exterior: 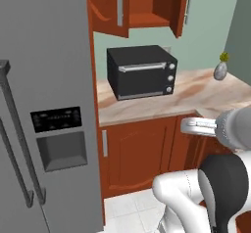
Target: Close all open cabinet doors.
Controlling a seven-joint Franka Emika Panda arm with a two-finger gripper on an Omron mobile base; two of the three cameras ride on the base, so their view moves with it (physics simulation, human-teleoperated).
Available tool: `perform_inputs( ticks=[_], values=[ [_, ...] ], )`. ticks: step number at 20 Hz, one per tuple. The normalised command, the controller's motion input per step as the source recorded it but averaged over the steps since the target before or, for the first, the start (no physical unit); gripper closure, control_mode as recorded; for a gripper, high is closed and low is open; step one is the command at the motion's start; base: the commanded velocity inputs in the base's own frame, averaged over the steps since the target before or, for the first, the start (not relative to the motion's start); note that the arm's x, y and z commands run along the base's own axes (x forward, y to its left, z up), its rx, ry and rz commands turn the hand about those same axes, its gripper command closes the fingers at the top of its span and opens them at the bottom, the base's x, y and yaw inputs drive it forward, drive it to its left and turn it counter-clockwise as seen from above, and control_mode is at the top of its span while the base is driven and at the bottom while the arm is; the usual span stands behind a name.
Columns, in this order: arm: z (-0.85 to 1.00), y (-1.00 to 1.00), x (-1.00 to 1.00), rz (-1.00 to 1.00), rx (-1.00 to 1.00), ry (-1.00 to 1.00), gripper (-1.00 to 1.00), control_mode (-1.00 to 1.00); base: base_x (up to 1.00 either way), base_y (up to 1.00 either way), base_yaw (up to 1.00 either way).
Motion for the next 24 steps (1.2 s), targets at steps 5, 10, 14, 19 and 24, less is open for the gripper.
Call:
perform_inputs(
  ticks=[5,10,14,19,24],
  values=[
    [0.0,0.0,0.0,0.0,0.0,0.0,-1.0,1.0,0.77,-0.37,0.03],
    [0.0,0.0,0.0,0.0,0.0,0.0,-1.0,1.0,0.63,-0.36,0.02],
    [0.0,0.0,0.0,0.0,0.0,0.0,-1.0,1.0,0.62,-0.32,0.01],
    [0.0,0.0,0.0,0.0,0.0,0.0,-1.0,1.0,0.64,-0.29,0.01],
    [0.0,0.0,0.0,0.0,0.0,0.0,-1.0,1.0,0.66,-0.15,0.0]
  ],
)
